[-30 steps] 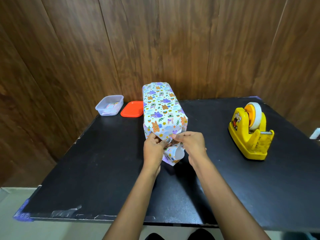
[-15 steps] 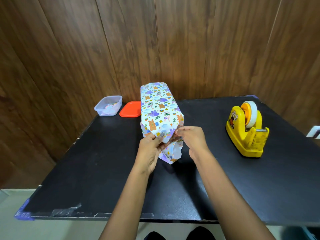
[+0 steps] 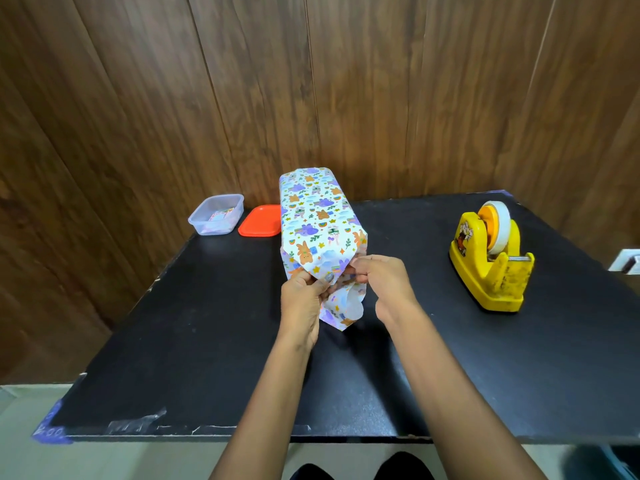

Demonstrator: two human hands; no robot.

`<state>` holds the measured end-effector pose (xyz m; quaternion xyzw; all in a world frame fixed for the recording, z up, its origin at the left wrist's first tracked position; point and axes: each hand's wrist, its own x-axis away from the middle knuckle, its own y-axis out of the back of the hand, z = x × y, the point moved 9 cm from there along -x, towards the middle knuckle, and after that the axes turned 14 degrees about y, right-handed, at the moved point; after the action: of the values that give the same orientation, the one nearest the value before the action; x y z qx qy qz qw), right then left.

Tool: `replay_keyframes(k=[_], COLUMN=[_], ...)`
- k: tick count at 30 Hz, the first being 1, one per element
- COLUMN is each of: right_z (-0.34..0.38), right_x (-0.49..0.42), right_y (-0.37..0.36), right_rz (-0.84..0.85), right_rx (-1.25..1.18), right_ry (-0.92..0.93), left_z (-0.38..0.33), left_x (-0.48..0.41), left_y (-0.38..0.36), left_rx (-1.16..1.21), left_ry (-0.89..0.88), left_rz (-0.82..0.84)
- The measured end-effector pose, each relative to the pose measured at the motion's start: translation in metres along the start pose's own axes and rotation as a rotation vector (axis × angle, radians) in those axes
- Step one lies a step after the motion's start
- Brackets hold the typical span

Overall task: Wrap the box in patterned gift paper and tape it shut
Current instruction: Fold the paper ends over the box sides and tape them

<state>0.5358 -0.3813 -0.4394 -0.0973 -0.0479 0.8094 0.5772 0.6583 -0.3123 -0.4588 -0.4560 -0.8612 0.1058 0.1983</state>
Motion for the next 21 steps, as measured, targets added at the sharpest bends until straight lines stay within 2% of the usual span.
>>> replay_keyframes(k=[5,11,16,17,19,21], right_z=[-0.004,-0.001,-0.003,-0.002,-0.001,0.000], right_x=[0.003,0.000,-0.002,-0.003,-0.003,-0.003], right_y=[-0.002,-0.004,-0.001,-0.001,0.000,0.000], right_rz=[0.049,-0.001,-0.007,-0.012,-0.021,-0.002], right_rx=[0.004,-0.001,0.046,0.043,0.041,0.040], right_ry=[-0.044,-0.013,-0.030,-0.020,0.004,0.030], left_z=[0.003,0.002,-0.002,-0.006,-0.019,-0.038], left_x=[-0.005,-0.005,0.001,0.006,0.023,0.047], left_y=[0.008,0.011,0.010,0.011,0.015,0.010], left_rx=[-0.147,-0.214,-0.239,-0.269,-0.361,-0.549], left_ry=[-0.037,-0.073,-0.110,-0.148,-0.282,-0.553], left_rz=[-0.136,-0.191,-0.172,-0.212,-0.396,-0.582])
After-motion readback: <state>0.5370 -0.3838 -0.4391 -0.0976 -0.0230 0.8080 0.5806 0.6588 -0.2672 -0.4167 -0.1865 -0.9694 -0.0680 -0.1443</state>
